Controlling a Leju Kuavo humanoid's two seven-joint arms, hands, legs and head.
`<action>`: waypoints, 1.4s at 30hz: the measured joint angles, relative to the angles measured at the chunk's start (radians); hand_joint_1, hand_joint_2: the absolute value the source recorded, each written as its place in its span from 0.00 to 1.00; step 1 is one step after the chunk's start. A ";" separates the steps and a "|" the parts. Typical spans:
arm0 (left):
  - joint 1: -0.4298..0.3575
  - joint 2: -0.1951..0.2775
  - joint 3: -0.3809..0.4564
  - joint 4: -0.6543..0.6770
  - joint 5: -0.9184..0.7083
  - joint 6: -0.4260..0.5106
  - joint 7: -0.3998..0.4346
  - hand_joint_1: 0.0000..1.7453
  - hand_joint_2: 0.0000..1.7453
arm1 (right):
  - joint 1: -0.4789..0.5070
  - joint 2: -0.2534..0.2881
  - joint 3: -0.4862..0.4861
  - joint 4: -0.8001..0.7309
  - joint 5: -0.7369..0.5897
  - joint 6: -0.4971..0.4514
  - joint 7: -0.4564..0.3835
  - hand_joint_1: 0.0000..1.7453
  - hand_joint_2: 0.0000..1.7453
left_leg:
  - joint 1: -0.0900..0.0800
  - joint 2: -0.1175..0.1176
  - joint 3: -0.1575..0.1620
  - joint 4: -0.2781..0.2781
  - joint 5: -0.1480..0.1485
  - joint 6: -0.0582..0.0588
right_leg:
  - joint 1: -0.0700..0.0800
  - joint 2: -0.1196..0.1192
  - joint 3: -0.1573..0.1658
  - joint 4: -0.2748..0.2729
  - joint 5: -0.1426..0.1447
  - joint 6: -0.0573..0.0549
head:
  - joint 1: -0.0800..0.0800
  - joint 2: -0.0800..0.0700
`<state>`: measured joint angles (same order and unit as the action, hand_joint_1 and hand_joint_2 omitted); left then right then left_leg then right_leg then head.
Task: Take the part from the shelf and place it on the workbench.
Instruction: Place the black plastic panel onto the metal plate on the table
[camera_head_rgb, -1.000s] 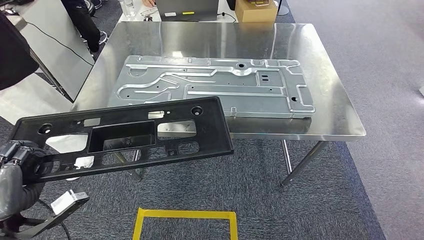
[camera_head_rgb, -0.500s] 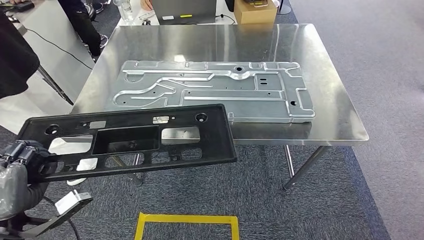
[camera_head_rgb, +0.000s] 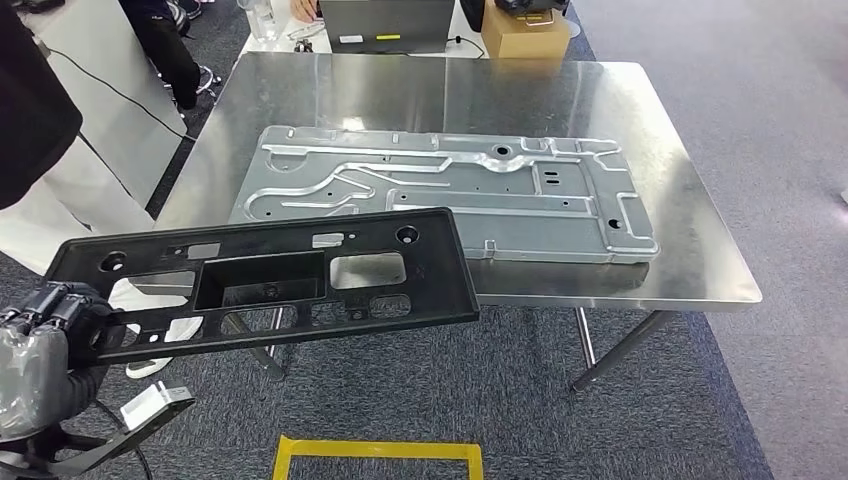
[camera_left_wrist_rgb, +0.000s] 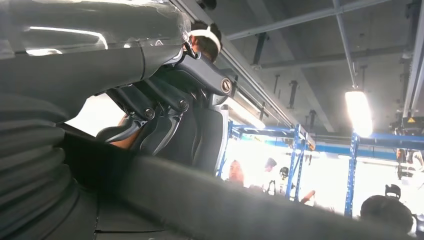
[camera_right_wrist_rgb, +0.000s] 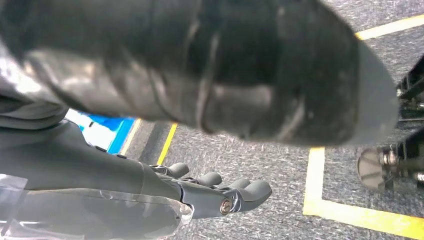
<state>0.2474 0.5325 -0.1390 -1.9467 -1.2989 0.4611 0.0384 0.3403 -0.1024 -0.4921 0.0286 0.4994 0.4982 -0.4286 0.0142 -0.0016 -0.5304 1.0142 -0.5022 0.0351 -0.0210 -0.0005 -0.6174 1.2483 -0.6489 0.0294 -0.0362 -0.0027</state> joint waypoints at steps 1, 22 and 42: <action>0.000 -0.002 -0.003 0.000 -0.001 0.000 0.000 1.00 1.00 | 0.002 0.000 0.000 0.000 0.000 0.000 0.000 0.00 0.00 | -0.004 0.000 0.005 0.000 -0.004 0.004 | 0.002 0.000 -0.036 0.052 -0.008 -0.002 | 0.000 0.000; -0.048 -0.035 -0.096 0.009 -0.029 -0.013 -0.002 1.00 1.00 | 0.016 0.001 0.002 0.000 -0.003 0.003 -0.001 0.00 0.00 | 0.017 0.002 -0.038 0.044 0.024 -0.071 | -0.001 0.001 0.140 -0.236 0.102 -0.033 | -0.001 0.000; -0.149 -0.077 -0.226 0.014 -0.037 -0.049 -0.001 1.00 1.00 | 0.008 -0.002 0.009 0.000 -0.004 0.005 0.007 0.00 0.00 | -0.006 -0.006 0.066 0.001 -0.068 -0.032 | 0.015 -0.001 0.049 -0.209 0.155 -0.045 | 0.000 0.000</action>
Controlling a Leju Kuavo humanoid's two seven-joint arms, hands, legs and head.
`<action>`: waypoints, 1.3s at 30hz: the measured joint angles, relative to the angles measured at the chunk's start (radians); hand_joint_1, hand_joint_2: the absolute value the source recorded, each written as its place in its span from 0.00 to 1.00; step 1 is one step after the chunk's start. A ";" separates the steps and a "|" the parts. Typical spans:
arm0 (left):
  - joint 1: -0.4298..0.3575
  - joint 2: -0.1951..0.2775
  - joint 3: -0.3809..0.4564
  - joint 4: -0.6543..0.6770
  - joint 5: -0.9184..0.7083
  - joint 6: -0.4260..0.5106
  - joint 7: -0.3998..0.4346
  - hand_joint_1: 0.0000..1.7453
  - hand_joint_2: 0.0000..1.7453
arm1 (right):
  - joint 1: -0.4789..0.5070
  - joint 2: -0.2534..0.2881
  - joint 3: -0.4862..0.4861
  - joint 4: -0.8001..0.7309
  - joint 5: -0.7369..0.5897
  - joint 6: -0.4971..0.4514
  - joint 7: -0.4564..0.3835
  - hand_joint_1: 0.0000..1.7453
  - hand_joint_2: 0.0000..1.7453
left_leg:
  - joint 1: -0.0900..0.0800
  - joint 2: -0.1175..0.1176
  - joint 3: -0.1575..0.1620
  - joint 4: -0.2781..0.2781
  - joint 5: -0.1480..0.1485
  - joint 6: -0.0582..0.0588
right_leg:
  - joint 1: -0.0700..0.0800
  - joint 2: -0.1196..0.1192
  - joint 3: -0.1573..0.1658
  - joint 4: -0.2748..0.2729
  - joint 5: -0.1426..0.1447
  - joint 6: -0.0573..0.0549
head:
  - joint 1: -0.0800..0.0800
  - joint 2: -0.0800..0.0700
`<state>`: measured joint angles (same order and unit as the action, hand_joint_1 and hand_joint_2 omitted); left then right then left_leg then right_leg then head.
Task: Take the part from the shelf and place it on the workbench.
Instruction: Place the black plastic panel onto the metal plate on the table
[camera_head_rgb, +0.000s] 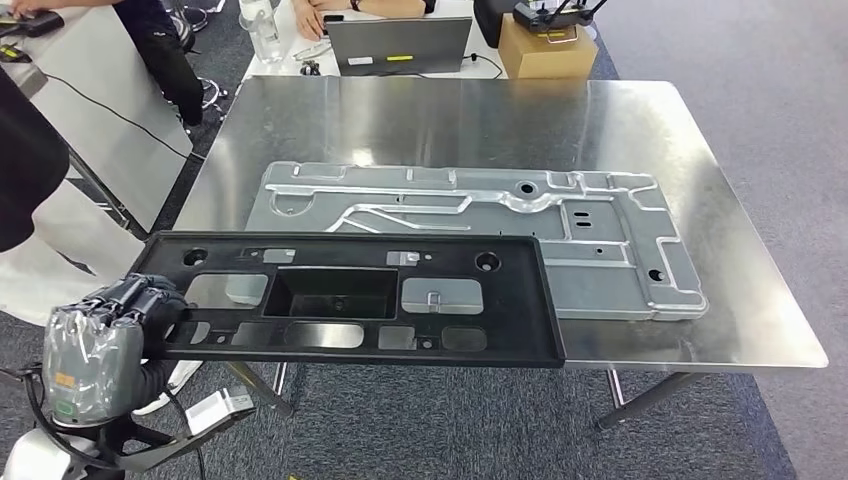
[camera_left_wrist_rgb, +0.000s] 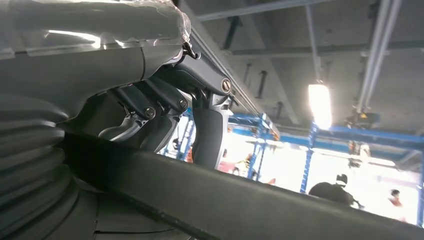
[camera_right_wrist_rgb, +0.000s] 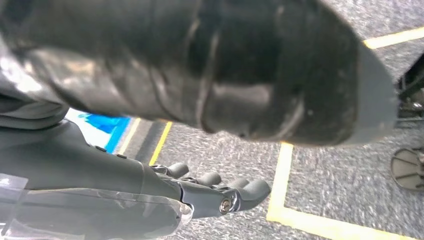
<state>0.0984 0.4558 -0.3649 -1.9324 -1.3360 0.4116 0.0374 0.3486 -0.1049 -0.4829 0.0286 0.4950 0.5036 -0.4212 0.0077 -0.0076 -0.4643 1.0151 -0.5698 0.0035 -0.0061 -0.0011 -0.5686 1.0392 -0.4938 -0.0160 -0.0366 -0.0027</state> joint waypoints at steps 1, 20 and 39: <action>-0.005 -0.004 -0.012 0.000 -0.007 -0.005 0.005 1.00 1.00 | -0.001 0.000 0.000 0.000 0.000 0.001 0.000 0.00 0.00 | 0.000 0.001 -0.008 0.025 -0.013 -0.005 | -0.004 0.000 0.012 -0.011 -0.001 -0.003 | -0.001 0.000; -0.077 -0.134 -0.251 0.022 0.010 -0.098 0.087 1.00 1.00 | -0.026 -0.010 0.013 0.000 0.001 0.015 0.011 0.00 0.00 | 0.003 0.002 -0.066 0.005 0.063 0.041 | -0.009 0.001 -0.038 0.236 -0.168 0.049 | 0.001 0.000; -0.226 -0.287 -0.294 0.228 0.116 -0.267 0.084 1.00 1.00 | -0.044 -0.025 0.027 0.000 0.009 0.024 0.028 0.00 0.00 | -0.004 0.001 0.057 -0.055 -0.007 0.029 | 0.005 0.008 -0.038 0.008 0.024 0.004 | 0.000 0.000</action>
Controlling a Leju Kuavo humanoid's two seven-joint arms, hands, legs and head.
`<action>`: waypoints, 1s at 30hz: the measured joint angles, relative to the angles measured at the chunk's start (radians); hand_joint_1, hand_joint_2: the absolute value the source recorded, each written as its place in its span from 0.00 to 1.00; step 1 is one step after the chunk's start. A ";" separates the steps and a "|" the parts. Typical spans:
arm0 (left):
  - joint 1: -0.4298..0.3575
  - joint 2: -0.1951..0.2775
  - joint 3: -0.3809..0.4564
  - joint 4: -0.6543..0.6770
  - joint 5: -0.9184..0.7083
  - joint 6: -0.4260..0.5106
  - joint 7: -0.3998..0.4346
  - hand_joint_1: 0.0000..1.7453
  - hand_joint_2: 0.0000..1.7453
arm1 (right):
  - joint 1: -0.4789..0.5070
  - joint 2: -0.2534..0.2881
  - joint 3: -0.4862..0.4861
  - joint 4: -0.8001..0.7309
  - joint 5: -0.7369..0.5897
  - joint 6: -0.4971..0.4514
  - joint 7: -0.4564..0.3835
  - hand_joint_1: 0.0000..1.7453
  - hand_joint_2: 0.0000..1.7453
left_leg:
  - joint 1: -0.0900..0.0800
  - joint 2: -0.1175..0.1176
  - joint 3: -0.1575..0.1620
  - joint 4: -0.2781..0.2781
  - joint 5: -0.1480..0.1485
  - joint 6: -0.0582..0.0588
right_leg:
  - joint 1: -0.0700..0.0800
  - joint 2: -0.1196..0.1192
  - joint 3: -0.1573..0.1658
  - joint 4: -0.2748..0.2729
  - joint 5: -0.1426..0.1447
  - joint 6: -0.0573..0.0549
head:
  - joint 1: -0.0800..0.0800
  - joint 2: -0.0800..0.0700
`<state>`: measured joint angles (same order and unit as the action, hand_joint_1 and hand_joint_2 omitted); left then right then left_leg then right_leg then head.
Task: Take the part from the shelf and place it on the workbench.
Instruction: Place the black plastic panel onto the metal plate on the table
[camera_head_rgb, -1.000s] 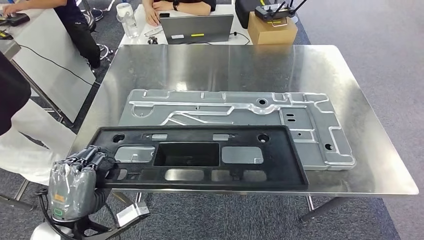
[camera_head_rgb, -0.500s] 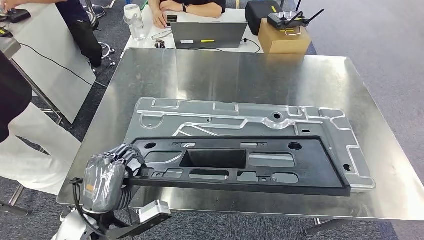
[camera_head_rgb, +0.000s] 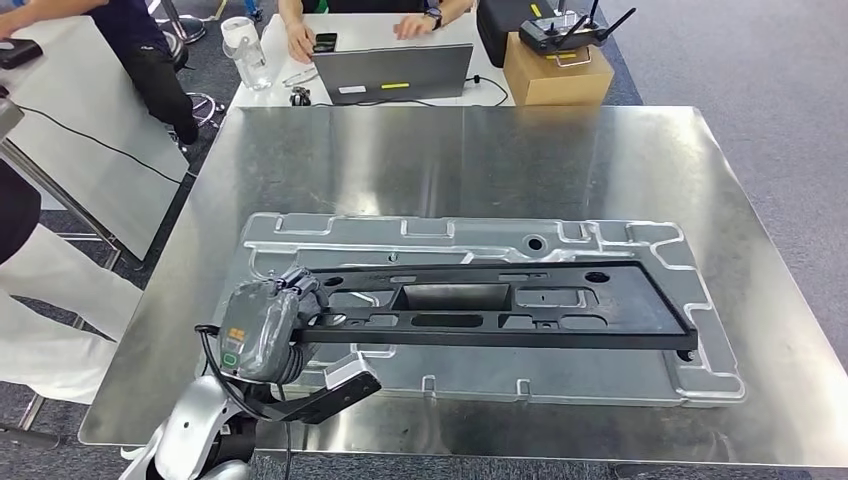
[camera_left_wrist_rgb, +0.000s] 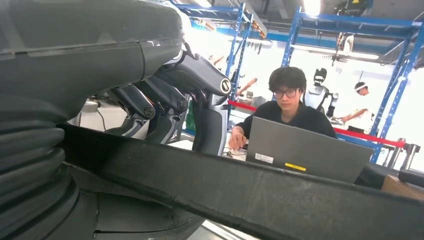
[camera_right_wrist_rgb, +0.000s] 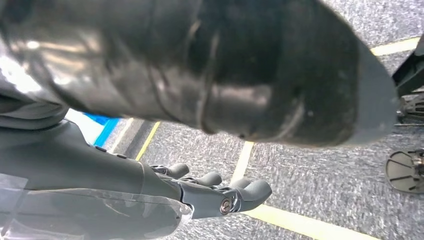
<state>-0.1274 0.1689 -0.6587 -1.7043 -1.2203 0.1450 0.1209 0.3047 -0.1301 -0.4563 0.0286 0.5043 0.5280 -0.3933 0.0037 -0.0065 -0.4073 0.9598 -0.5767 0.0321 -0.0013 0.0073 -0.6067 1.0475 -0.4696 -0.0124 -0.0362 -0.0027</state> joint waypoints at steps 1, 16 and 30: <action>-0.002 -0.002 0.000 0.004 0.000 0.000 0.000 1.00 1.00 | 0.000 0.000 0.000 0.000 0.000 0.000 0.000 0.00 0.00 | 0.000 0.000 0.001 -0.002 -0.001 -0.001 | 0.000 0.000 0.001 0.000 -0.001 -0.001 | 0.000 0.000; -0.033 -0.022 -0.019 0.052 -0.011 -0.054 0.043 1.00 1.00 | -0.004 -0.002 0.002 0.000 0.004 0.007 0.002 0.00 0.00 | -0.001 0.000 0.007 -0.005 0.001 -0.013 | 0.000 -0.001 0.010 0.000 -0.002 -0.003 | 0.000 0.000; -0.173 -0.075 -0.074 0.261 -0.091 -0.090 0.166 1.00 1.00 | -0.024 -0.038 0.014 0.000 0.047 0.037 0.014 0.00 0.00 | -0.003 0.001 0.010 -0.005 0.000 -0.014 | -0.003 -0.001 0.013 -0.003 -0.001 -0.002 | 0.000 0.000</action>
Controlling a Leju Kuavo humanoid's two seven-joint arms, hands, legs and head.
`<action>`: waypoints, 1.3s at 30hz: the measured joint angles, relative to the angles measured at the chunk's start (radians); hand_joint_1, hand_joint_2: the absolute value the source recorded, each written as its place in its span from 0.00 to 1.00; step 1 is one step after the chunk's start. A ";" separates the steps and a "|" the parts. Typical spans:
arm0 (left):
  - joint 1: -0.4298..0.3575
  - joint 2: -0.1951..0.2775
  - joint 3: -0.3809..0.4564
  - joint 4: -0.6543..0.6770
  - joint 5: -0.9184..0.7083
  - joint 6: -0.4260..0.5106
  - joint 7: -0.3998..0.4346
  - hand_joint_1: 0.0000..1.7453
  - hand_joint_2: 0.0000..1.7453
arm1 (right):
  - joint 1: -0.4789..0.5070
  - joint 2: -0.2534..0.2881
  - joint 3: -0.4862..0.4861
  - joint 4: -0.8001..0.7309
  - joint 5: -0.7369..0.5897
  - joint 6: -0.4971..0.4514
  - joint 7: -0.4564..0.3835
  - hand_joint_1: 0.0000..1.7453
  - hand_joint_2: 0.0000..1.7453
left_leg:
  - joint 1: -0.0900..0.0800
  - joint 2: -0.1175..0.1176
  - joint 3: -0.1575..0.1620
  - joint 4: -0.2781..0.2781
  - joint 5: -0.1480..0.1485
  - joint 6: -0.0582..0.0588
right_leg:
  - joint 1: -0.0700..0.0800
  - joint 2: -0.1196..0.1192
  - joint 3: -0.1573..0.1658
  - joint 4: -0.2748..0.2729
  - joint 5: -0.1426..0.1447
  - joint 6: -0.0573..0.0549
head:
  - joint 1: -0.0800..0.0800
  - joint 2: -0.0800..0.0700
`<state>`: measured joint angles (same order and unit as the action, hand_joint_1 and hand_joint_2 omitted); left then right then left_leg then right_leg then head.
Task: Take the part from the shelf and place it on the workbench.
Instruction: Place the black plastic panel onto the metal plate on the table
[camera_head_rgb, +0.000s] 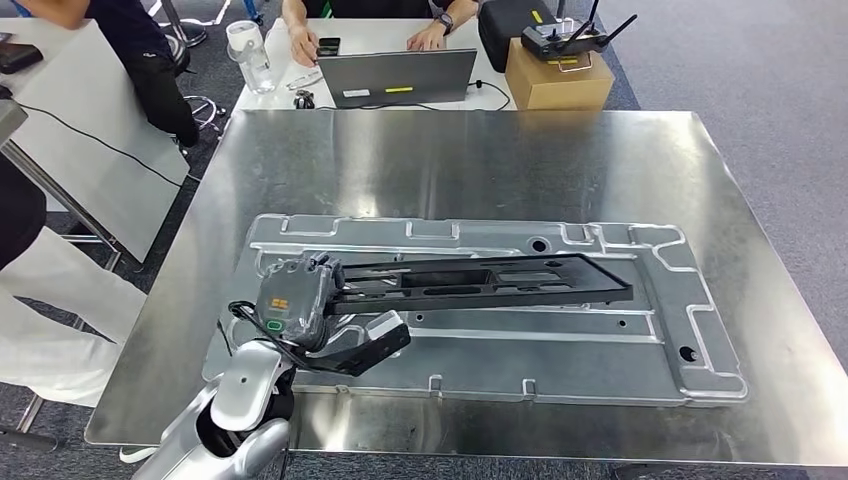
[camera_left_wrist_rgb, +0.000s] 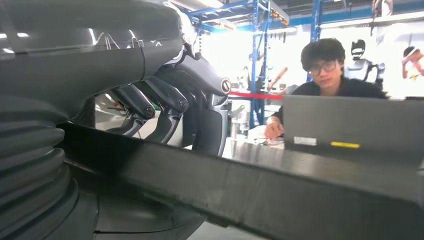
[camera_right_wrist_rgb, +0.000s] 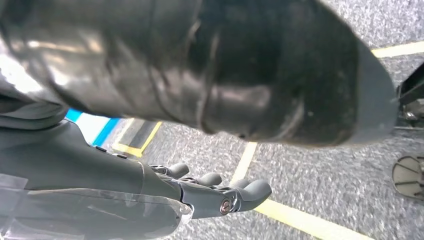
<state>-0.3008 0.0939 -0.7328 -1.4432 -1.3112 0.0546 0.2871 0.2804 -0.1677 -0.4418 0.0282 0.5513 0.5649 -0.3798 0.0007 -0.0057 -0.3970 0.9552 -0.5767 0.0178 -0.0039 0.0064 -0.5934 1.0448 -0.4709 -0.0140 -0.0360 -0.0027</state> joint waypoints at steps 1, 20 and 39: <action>-0.007 -0.003 -0.001 0.015 -0.001 0.000 0.003 1.00 1.00 | -0.001 -0.003 0.000 0.000 0.002 0.002 0.001 0.00 0.00 | 0.000 0.000 0.000 0.000 0.000 0.000 | 0.000 0.000 0.000 0.000 0.000 0.000 | 0.000 0.000; -0.024 -0.011 -0.014 0.086 0.001 0.011 0.013 0.00 0.00 | -0.001 -0.012 0.000 0.000 0.011 0.002 0.001 0.00 0.00 | 0.000 0.000 0.000 0.000 0.000 0.000 | 0.000 0.000 0.000 0.000 0.000 0.000 | 0.000 0.000; -0.019 -0.010 -0.014 0.098 0.019 0.011 0.003 0.00 0.00 | -0.001 -0.012 0.000 0.000 0.020 -0.009 0.001 0.00 0.00 | 0.000 0.000 0.000 0.000 0.000 0.000 | 0.000 0.000 0.000 0.000 0.000 0.001 | 0.000 0.000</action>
<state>-0.3196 0.0835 -0.7469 -1.3451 -1.2924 0.0656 0.2898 0.2794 -0.1793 -0.4414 0.0285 0.5715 0.5562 -0.3784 0.0007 -0.0057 -0.3970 0.9552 -0.5771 0.0179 -0.0039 0.0065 -0.5933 1.0445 -0.4708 -0.0135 -0.0359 -0.0027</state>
